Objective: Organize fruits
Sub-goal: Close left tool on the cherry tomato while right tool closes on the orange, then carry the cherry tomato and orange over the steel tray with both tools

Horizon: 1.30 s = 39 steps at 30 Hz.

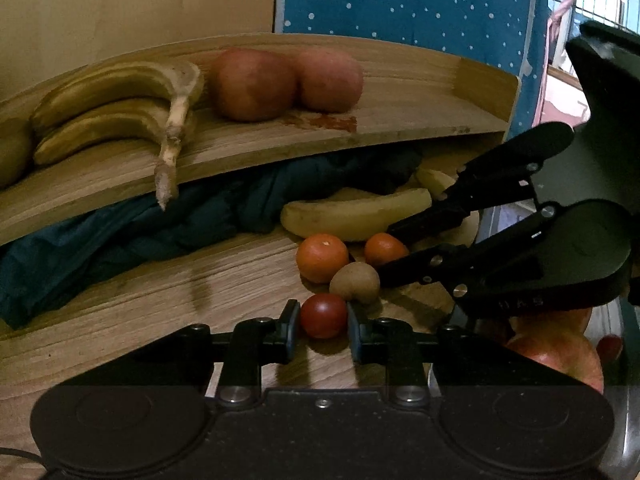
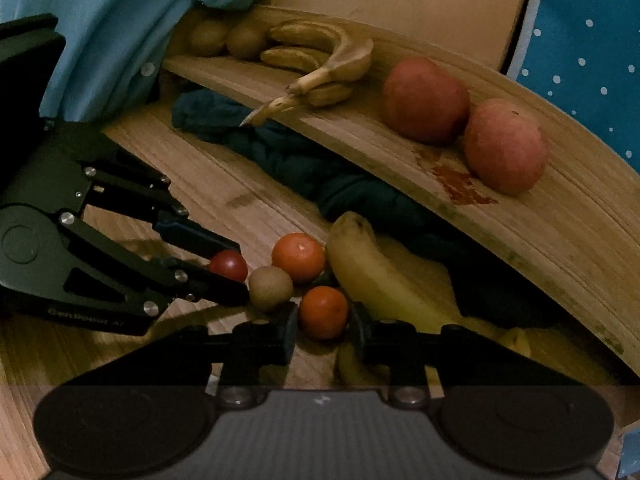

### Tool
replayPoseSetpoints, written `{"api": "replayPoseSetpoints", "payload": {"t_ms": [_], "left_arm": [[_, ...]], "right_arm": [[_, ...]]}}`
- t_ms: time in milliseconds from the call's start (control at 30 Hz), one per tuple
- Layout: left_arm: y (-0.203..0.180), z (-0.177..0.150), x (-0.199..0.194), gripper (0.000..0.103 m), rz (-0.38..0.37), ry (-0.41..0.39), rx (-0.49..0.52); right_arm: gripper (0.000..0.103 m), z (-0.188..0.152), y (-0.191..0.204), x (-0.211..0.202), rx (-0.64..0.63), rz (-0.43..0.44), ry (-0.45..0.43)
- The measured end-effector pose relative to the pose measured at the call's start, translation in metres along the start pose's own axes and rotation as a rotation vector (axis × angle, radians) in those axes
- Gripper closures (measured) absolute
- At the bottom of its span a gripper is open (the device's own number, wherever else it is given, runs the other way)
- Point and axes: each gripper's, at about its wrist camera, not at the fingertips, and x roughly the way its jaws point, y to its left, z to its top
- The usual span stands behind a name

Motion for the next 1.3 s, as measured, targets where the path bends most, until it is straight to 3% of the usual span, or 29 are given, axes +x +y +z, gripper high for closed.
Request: {"api": "replayPoseSetpoints", "payload": {"t_ms": [333,733,1033,1300], "left_arm": [[-0.004,0.001,-0.016,0.077,0.013,-0.041,-0.031],[-0.027,0.004,-0.042,0.077,-0.042,-0.113,-0.022],[-0.054,-0.001,-0.073,0.077,-0.080,-0.169,0.007],[-0.094,-0.027,-0.099,0.077,-0.165,-0.177,0.057]], "right_arm": [[0.072,-0.004,0.003,-0.023,0.061,-0.012,-0.085],[0.072,-0.024,0.009,-0.085,0.155,-0.078,-0.211],[0.072,-0.057,0.024,-0.126,0.205,-0.131,-0.218],[0.072,-0.087,0.040,-0.144,0.247,-0.150,-0.171]]}}
